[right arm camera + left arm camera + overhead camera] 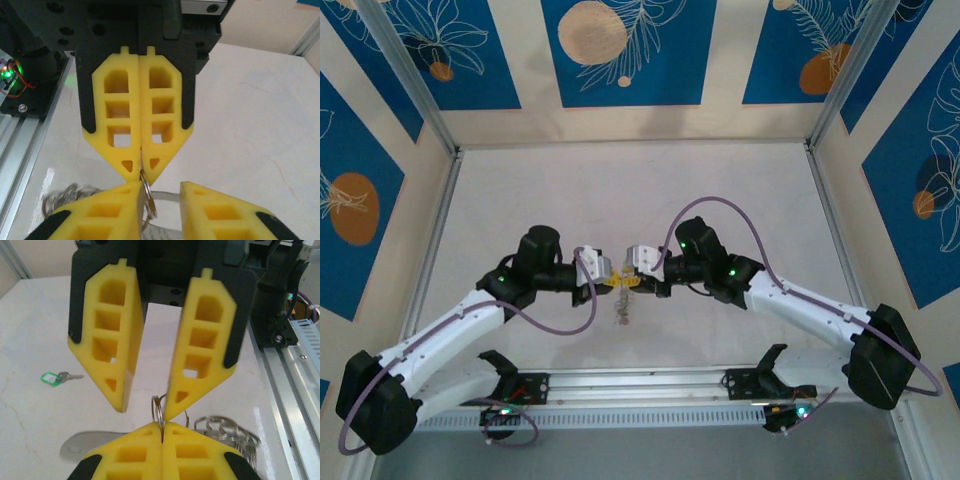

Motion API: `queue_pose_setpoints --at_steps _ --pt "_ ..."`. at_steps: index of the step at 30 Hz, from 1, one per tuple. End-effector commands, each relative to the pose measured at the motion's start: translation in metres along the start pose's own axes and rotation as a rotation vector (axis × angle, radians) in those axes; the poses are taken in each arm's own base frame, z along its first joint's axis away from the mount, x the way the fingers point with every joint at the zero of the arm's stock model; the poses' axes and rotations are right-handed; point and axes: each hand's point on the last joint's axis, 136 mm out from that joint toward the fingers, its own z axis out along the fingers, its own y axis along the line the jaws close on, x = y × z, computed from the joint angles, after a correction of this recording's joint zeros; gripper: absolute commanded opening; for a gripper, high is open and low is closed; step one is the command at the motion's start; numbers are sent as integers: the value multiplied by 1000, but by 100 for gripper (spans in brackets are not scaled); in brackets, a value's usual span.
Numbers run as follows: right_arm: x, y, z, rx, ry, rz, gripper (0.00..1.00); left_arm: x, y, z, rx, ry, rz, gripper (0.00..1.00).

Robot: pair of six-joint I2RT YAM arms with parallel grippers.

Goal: Put the keys on the keyring

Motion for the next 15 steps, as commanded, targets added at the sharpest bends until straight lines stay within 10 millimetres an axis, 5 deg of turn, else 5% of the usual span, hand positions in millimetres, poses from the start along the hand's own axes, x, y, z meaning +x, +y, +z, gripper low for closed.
queue_pose_setpoints --at_steps 1,15 --pt "-5 2 -11 18 -50 -27 32 -17 3 -5 -35 -66 47 0" --pt "4 21 -24 -81 -98 87 42 -15 11 -4 -73 -54 32 0"
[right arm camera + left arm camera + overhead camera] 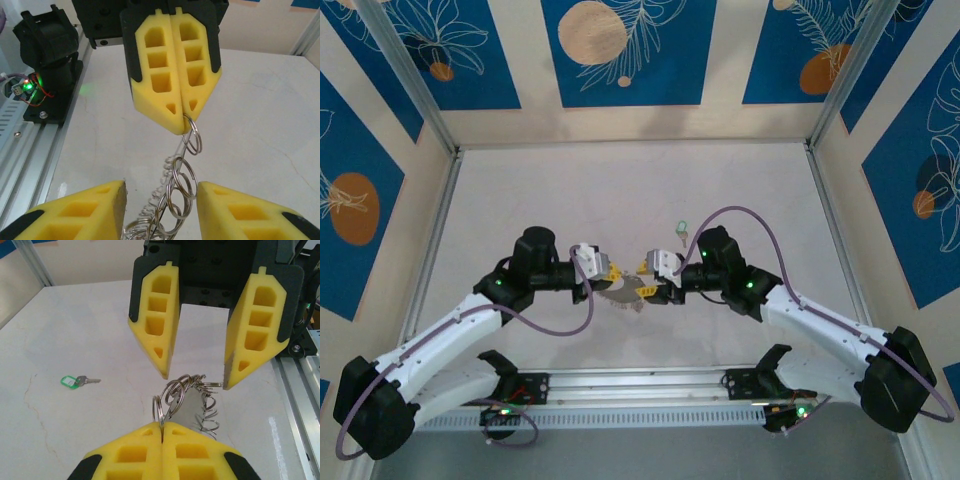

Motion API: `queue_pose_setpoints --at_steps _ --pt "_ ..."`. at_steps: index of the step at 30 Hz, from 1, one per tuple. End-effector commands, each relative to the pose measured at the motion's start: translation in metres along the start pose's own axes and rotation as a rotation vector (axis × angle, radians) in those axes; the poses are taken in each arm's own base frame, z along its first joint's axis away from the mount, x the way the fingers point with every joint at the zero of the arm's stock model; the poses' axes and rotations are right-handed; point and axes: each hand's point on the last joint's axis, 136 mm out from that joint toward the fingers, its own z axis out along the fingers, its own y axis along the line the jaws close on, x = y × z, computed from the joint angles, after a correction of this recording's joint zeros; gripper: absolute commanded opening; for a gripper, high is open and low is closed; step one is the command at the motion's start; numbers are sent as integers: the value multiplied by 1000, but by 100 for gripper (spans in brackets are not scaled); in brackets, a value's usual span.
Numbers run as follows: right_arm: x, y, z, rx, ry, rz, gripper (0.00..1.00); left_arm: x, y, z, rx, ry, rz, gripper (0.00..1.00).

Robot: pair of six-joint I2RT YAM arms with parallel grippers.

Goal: Put the keys on the keyring

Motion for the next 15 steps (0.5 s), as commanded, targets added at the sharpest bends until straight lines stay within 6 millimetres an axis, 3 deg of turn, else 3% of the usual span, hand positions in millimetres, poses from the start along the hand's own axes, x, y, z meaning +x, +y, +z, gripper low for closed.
queue_pose_setpoints --at_steps 1,6,11,15 --pt "-8 9 -1 -69 -25 0 42 -9 1 -1 -12 -30 36 0" --pt "-18 7 -10 -41 -53 -61 41 -9 0 -3 -17 -26 61 0" --pt "-31 3 -20 -45 -93 -109 36 -12 -22 -6 83 -81 167 0" --pt "-29 -9 -20 -5 -99 -134 30 -17 -32 -9 120 -130 205 0"
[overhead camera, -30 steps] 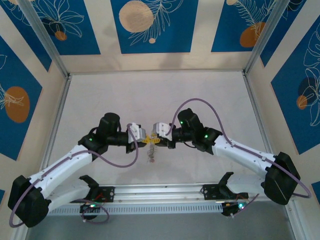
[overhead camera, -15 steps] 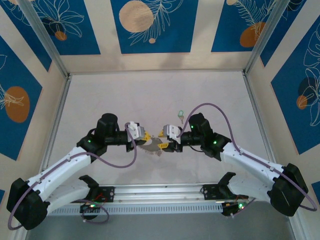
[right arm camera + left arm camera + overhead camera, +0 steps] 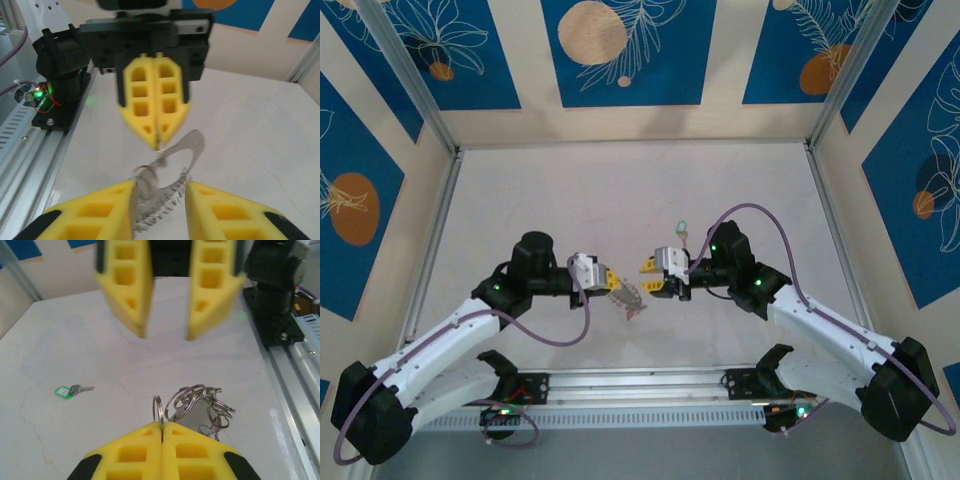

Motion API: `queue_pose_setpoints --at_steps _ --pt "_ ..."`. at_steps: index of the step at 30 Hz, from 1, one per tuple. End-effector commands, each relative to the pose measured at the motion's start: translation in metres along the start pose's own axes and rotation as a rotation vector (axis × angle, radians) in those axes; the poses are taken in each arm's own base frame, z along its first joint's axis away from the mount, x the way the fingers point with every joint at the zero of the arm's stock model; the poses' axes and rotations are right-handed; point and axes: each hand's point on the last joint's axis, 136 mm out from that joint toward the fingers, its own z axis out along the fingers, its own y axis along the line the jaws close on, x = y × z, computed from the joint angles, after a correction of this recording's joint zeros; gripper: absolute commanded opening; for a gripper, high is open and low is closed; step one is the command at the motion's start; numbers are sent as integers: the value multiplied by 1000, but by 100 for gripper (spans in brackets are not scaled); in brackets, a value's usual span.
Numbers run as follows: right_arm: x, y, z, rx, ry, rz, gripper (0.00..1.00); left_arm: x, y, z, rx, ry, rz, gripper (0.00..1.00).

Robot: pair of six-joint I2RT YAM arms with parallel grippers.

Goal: Put the keys on the keyring

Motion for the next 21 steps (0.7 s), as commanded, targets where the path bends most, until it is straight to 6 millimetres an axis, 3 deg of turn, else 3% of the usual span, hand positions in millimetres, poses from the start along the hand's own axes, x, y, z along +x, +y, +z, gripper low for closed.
queue_pose_setpoints --at_steps 1,8,21 --pt "-9 -5 -1 5 -31 -72 30 -24 -12 -4 57 -105 102 0" --pt "-4 1 18 -19 -29 -159 33 -31 -14 -5 71 -135 98 0" --pt "-5 12 40 -41 -49 -237 27 -38 -12 -6 62 -171 89 0"
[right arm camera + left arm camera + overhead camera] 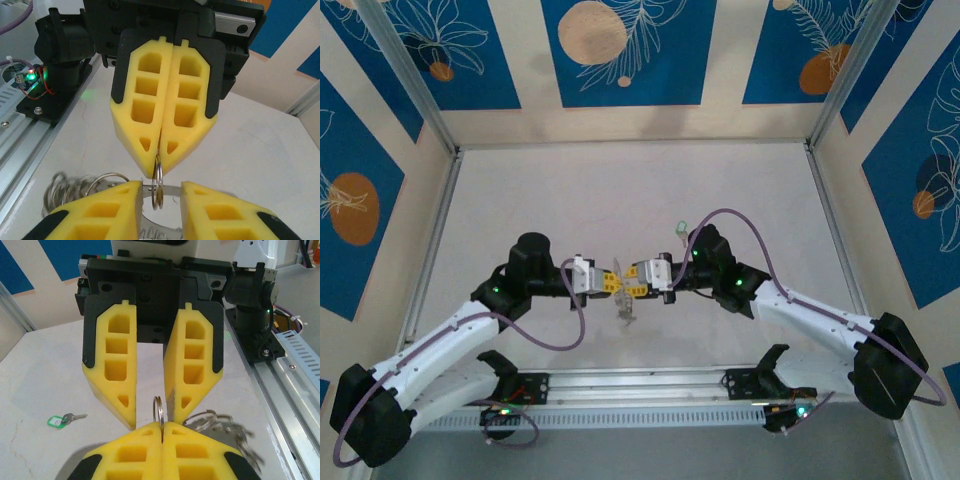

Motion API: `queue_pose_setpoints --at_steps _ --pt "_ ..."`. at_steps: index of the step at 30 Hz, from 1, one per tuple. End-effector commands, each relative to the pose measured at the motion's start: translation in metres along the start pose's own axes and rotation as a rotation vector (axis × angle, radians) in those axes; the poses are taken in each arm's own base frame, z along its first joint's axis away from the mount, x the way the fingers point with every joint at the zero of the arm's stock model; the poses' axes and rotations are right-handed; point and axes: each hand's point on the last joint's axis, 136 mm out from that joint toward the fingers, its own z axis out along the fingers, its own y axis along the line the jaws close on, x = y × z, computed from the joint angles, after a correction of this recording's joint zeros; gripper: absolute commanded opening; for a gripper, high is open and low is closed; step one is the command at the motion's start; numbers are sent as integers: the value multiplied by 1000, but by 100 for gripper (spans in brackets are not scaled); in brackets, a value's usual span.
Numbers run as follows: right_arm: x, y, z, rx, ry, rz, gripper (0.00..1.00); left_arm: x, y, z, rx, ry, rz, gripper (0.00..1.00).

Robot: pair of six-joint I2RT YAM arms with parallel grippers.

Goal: Put the keys on the keyring

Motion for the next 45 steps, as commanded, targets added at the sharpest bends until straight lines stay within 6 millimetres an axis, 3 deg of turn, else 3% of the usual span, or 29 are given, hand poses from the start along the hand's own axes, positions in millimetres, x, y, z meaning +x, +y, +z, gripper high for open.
queue_pose_setpoints --at_steps 1,10,11,13,15,19,27,37,45 --pt "-3 -1 4 14 -19 -47 26 -21 -5 -2 23 -80 55 0" --pt "0 -7 -5 74 25 -90 0 -16 -6 -6 19 -21 64 0" --pt "-1 -6 -7 75 33 -88 0 -10 -3 -6 5 13 61 5" --pt "-3 -8 -10 84 50 -76 0 0 0 -8 -15 82 71 33" --pt "1 -10 -11 77 110 -51 0 7 6 -10 -46 141 64 37" --pt "20 -14 -8 78 285 -35 0 5 17 -9 -88 150 56 37" --pt "25 -22 0 74 369 30 0 10 24 -1 -113 165 23 36" --pt "13 -19 9 51 282 41 0 11 27 3 -128 157 28 31" --pt "3 -20 13 51 220 52 0 21 19 5 -93 185 38 21"
